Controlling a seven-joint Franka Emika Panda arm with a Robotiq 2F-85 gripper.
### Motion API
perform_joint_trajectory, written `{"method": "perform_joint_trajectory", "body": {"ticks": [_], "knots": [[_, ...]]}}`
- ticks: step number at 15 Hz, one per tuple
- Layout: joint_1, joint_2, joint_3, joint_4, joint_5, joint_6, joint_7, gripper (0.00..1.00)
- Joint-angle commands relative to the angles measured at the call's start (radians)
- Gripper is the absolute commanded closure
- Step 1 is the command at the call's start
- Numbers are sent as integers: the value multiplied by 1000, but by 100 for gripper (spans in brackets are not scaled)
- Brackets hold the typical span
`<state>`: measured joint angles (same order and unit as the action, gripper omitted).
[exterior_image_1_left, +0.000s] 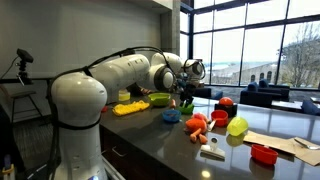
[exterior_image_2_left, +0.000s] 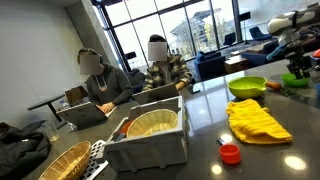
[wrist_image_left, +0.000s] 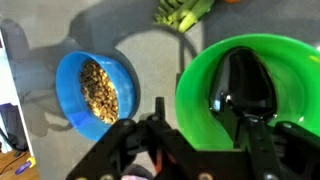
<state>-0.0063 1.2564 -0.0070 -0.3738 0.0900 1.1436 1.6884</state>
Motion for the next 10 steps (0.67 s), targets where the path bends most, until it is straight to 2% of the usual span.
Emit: {"method": "perform_joint_trajectory", "body": {"ticks": [1,3,10], "knots": [[19,15,4,21,12,51,68,8],[26,-7,6,-19,14,83,101,0],[60,-16,6,-50,18,135,230,0]]}}
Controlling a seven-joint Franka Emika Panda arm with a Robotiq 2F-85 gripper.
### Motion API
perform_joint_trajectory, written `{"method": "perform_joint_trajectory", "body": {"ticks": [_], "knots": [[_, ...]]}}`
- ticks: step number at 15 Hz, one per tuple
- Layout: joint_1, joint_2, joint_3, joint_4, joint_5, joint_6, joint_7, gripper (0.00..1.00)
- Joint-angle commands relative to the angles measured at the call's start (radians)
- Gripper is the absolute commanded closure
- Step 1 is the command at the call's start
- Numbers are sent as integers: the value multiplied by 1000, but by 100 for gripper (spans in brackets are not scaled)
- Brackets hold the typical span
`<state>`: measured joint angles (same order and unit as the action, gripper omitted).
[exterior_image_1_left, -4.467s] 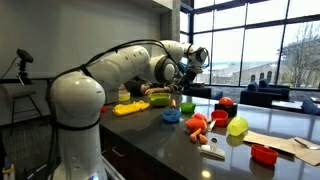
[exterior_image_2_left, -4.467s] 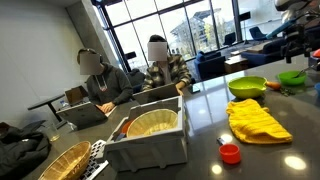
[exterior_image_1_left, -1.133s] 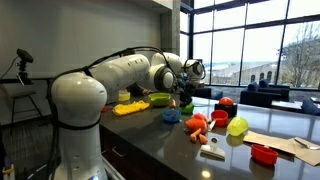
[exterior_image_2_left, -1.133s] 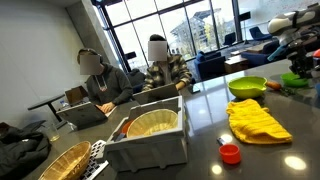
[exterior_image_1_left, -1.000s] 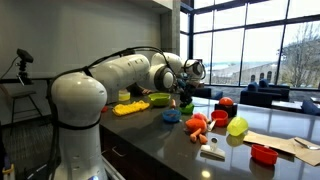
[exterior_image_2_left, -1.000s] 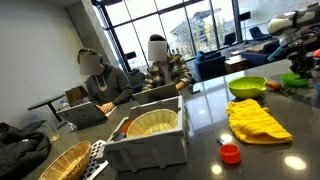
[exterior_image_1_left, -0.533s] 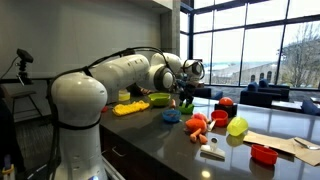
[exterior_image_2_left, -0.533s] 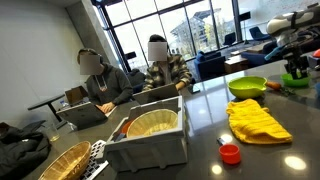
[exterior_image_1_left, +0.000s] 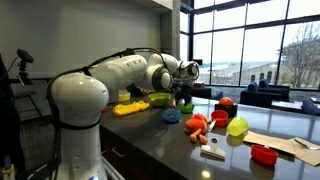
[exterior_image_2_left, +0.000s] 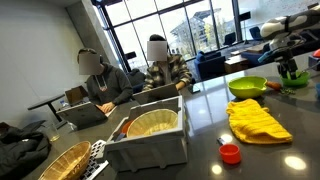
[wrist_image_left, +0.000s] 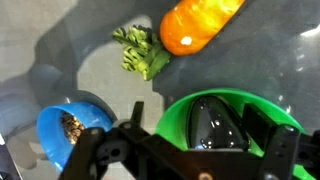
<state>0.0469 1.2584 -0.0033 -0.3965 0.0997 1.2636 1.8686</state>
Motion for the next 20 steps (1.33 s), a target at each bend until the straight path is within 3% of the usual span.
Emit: {"method": "perform_joint_trajectory", "body": {"ticks": [1,6,7,10,17,18,20], "knots": [[8,-18,1,-28,8,15,61,0],[1,-16,1,-25,8,9,94,3],[0,-16,2,-24,8,10,96,23],[1,-16,3,-23,7,14,97,35],[-3,-20,2,-25,7,14,100,92],[-5,-20,3,-24,7,14,101,97],[-8,-23,2,-23,7,15,101,95]]}}
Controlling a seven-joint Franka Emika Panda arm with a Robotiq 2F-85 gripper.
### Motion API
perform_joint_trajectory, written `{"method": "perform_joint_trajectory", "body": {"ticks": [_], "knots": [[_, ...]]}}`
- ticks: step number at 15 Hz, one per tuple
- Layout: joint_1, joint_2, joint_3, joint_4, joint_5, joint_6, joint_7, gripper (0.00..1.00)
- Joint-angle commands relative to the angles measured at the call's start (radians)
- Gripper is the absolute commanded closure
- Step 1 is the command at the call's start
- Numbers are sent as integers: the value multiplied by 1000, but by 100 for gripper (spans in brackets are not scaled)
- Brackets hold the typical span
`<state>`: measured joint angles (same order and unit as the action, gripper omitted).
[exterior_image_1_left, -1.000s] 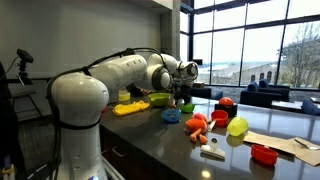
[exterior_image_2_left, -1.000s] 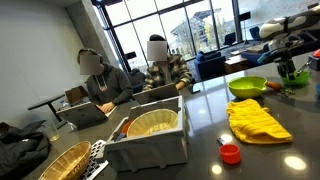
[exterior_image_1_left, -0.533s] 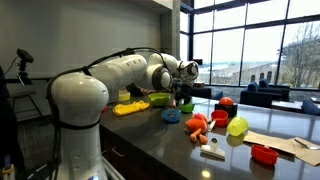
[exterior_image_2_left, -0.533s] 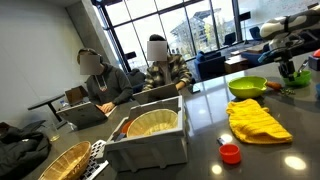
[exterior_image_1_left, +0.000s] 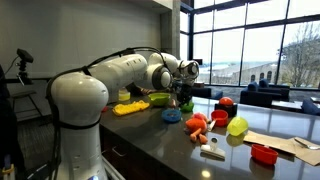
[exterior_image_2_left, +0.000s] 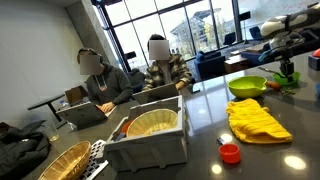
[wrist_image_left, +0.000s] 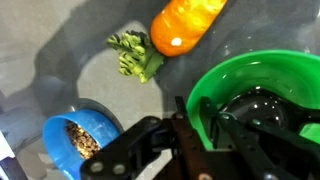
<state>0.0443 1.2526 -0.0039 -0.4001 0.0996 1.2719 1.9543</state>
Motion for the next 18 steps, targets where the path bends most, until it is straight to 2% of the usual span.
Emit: {"method": "perform_joint_trajectory", "body": {"ticks": [1,18], "knots": [[-8,-17,3,-18,7,9,15,97],[-57,-99,-6,-7,-2,20,22,99]]}}
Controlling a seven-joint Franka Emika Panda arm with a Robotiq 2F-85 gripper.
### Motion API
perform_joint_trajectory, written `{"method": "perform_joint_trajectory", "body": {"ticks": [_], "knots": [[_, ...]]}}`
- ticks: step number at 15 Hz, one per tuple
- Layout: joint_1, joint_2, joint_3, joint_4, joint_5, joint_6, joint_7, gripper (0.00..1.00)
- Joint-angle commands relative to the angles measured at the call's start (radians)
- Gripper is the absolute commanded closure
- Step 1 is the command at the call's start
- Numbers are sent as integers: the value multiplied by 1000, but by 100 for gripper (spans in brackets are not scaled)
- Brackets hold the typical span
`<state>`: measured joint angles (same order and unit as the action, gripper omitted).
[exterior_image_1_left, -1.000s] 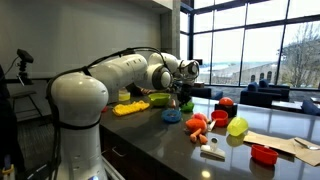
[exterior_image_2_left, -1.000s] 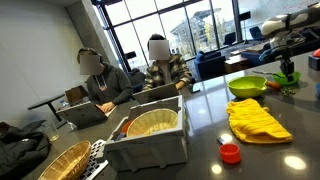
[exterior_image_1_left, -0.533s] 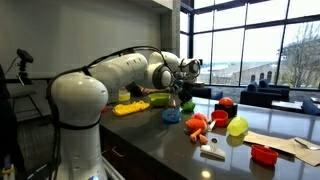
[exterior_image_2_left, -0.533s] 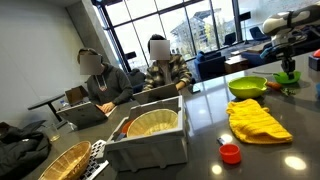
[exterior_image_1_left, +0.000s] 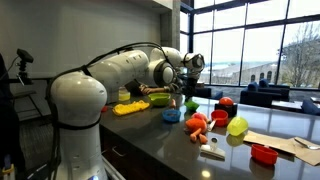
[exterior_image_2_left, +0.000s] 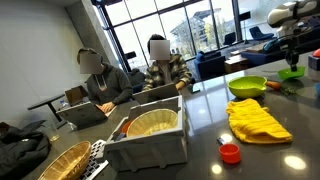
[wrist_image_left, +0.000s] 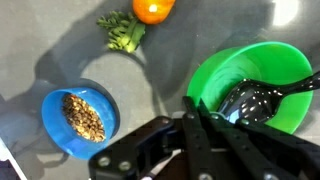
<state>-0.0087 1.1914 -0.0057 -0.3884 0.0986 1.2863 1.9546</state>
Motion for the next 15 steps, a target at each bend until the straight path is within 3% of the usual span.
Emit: {"method": "perform_joint_trajectory", "body": {"ticks": [1,9,15], "knots": [[-5,-46,-5,-19,-2,6,25,100],[4,-70,-8,-19,-5,27,76,99],[-32,-105,-35,-14,-26,42,80,99]]}}
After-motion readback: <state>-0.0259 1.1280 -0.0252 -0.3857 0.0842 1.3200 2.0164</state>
